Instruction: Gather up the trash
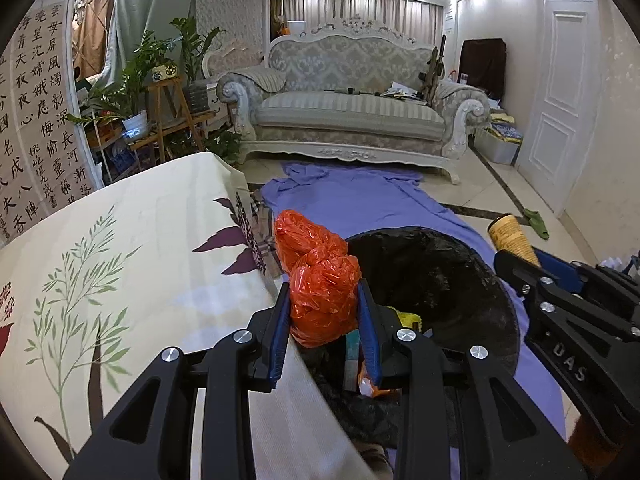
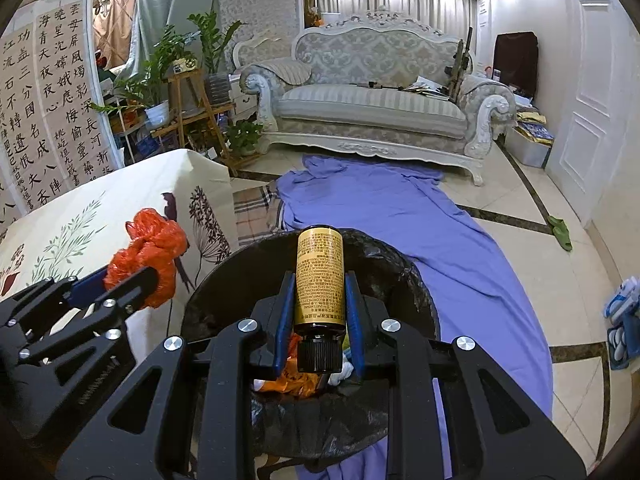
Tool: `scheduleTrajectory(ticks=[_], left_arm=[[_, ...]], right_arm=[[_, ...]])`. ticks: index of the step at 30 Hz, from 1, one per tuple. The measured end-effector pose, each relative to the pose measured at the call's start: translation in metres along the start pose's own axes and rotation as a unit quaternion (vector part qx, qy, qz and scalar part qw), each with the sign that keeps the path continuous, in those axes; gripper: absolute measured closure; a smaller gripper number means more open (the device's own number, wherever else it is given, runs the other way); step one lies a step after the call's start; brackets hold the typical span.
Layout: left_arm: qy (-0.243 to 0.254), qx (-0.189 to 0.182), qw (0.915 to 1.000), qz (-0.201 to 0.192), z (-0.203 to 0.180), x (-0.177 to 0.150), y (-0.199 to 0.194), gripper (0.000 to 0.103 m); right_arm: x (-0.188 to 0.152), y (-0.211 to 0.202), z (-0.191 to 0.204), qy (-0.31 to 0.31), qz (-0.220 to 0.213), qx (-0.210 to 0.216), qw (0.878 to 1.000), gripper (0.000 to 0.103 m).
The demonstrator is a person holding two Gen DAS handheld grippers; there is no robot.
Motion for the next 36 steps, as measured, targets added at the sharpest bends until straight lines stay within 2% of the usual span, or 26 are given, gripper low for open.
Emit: scheduleTrajectory(ticks=[9,20,23,25,27,28,31,36], left_arm=[[-0.004,0.003,0.9998,0.018,-0.007,0.014,0.018,0.071],[0.004,0.009,0.9995,0.030,-0.014,0.015,0.021,0.070],[0.001,0.011,0.9994,0.034,-0.011,0.018,0.022,0.061],[-0.001,0.013,0.9993,0.034,-0.009,0.019,0.021,0.045],[-0.001,0.014,0.9994,0.031,-0.009,0.019,0.019,0.041],[0.000,0.014,0.9994,0.031,-0.009,0.019,0.019,0.040],[0.003,0.017,0.9994,0.031,-0.009,0.018,0.019,0.033],[0.002,0.022,0.9994,0.027,-0.009,0.017,0.018,0.026]], right_arm=[[0.006,0.014,-0.010,0.012,0.005,0.000,1.000,0.080],[0.010,0.027,-0.014,0.025,0.017,0.002,1.000,0.079],[0.011,0.026,-0.017,0.029,0.017,0.000,0.999,0.078],[0.011,0.025,-0.019,0.030,0.017,-0.001,0.999,0.077],[0.011,0.023,-0.019,0.031,0.015,-0.004,0.999,0.074],[0.010,0.022,-0.019,0.032,0.012,-0.006,0.999,0.069],[0.010,0.018,-0.020,0.033,0.009,-0.011,0.999,0.067],[0.010,0.013,-0.024,0.039,0.005,-0.019,0.999,0.059]])
Point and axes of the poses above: each gripper's, at about its wrist camera, not at the fingertips, and y roughly the way its jaws point, z to its left, x to its top, the point moved 2 cm from there along y, roughly the way its jaws point, and after that the axes turned 15 degrees about z, right-handed, at the moved point
